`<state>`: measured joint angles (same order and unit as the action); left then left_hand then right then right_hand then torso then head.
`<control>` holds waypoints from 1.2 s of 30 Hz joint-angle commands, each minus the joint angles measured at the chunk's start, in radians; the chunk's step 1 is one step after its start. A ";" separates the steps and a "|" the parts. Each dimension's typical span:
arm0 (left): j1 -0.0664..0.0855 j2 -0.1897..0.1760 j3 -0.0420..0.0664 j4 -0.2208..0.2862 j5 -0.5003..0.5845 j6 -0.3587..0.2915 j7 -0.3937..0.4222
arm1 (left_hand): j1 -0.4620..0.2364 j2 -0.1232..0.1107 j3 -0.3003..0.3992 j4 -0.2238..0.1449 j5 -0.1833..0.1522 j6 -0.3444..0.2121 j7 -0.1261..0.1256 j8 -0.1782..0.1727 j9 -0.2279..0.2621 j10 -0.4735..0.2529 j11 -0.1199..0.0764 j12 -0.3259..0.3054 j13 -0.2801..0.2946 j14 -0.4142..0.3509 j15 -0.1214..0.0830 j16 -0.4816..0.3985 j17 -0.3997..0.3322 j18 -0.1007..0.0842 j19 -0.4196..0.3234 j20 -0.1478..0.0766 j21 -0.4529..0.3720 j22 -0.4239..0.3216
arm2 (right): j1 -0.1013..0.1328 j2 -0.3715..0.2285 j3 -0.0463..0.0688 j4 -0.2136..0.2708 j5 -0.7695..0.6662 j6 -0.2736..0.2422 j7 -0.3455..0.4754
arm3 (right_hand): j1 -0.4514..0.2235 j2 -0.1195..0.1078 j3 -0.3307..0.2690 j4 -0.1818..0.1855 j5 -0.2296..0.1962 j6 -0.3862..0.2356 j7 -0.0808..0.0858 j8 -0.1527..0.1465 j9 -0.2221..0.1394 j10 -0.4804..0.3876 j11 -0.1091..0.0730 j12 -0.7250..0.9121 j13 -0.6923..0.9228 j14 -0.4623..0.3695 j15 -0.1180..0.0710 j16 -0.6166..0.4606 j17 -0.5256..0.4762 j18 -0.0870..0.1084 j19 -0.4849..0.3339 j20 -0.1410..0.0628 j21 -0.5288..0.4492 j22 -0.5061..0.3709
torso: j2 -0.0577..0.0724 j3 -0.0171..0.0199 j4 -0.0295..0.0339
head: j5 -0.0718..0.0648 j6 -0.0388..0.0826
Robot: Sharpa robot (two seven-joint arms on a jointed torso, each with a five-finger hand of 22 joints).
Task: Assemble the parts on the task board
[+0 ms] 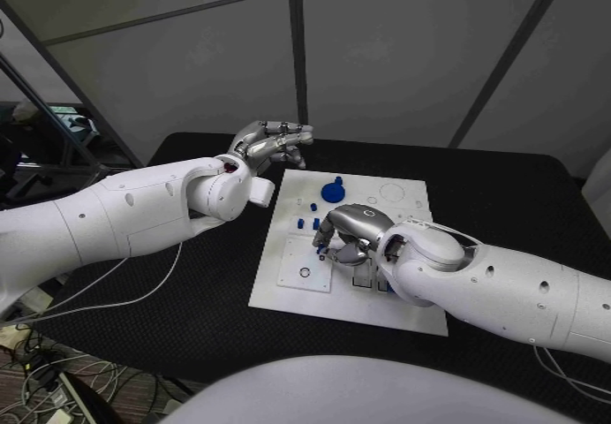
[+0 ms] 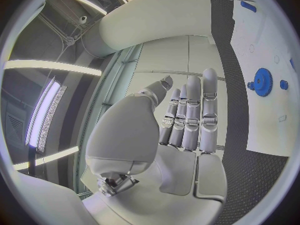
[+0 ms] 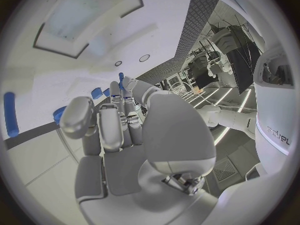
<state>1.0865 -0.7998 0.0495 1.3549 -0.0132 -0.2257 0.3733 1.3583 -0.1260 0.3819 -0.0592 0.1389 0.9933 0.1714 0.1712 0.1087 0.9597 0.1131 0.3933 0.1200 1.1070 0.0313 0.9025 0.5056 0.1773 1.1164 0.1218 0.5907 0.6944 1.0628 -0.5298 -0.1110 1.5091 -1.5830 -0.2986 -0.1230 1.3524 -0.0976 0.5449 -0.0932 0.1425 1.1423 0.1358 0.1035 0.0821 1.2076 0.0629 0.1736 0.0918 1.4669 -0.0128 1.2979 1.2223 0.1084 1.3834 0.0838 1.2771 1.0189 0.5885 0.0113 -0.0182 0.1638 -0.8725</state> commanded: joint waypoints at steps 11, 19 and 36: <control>0.003 0.002 0.001 -0.003 0.007 0.004 0.016 | -0.001 0.011 -0.008 0.000 0.004 -0.010 0.000 0.005 -0.002 -0.010 0.001 -0.002 -0.001 -0.007 0.001 -0.003 -0.002 0.004 -0.008 0.002 -0.004 -0.001 | 0.001 0.000 0.000 0.009 -0.052 0.067 -0.029 | -0.013 0.000 0.000 -0.002 0.007 0.001 0.003 0.000 0.001 0.004 0.003 -0.002 0.000 0.044 -0.007 0.005 0.001 -0.010 0.004 -0.002 0.003 0.001 | 0.000 -0.0007 -0.0015 | 0.005 0.000; 0.002 0.001 0.001 -0.004 0.007 0.004 0.015 | -0.001 0.011 -0.008 0.000 0.004 -0.010 0.000 0.005 -0.002 -0.010 0.001 -0.002 -0.001 -0.007 0.001 -0.003 -0.002 0.004 -0.008 0.002 -0.004 -0.001 | 0.001 -0.002 0.000 0.006 -0.065 0.077 -0.043 | -0.014 0.000 -0.001 -0.002 0.008 0.002 0.003 0.000 0.001 0.004 0.002 -0.002 0.000 0.044 -0.007 0.005 0.001 -0.010 0.004 -0.002 0.004 0.002 | 0.000 -0.0004 -0.0008 | 0.003 0.000; 0.002 0.004 0.001 -0.010 0.007 0.007 0.012 | -0.001 0.011 -0.010 0.000 0.004 -0.011 0.001 0.005 -0.002 -0.012 0.001 -0.001 -0.001 -0.008 0.002 -0.003 -0.002 0.004 -0.009 0.003 -0.004 -0.001 | 0.001 0.000 0.000 0.000 -0.077 0.086 -0.048 | -0.017 -0.001 -0.006 -0.001 0.017 0.004 0.002 0.000 0.002 0.007 0.001 -0.002 -0.001 0.044 -0.008 0.006 0.001 -0.010 0.004 -0.002 0.005 0.002 | 0.000 -0.0004 0.0005 | -0.003 0.000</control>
<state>1.0867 -0.7973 0.0495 1.3451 -0.0099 -0.2252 0.3733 1.3583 -0.1260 0.3763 -0.0594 0.1389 0.9861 0.1715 0.1712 0.1084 0.9525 0.1133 0.3933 0.1203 1.1070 0.0313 0.9025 0.5042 0.1772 1.1128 0.1254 0.5908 0.6943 1.0633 -0.5313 -0.1107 1.5098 -1.6489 -0.2297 -0.1653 1.3431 -0.0983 0.5449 -0.0932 0.1531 1.1402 0.1340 0.1004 0.0826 1.2075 0.0630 0.1718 0.0912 1.4669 -0.0128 1.2979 1.2225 0.1085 1.3833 0.0838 1.2770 1.0207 0.5882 0.0107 -0.0183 0.1614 -0.8726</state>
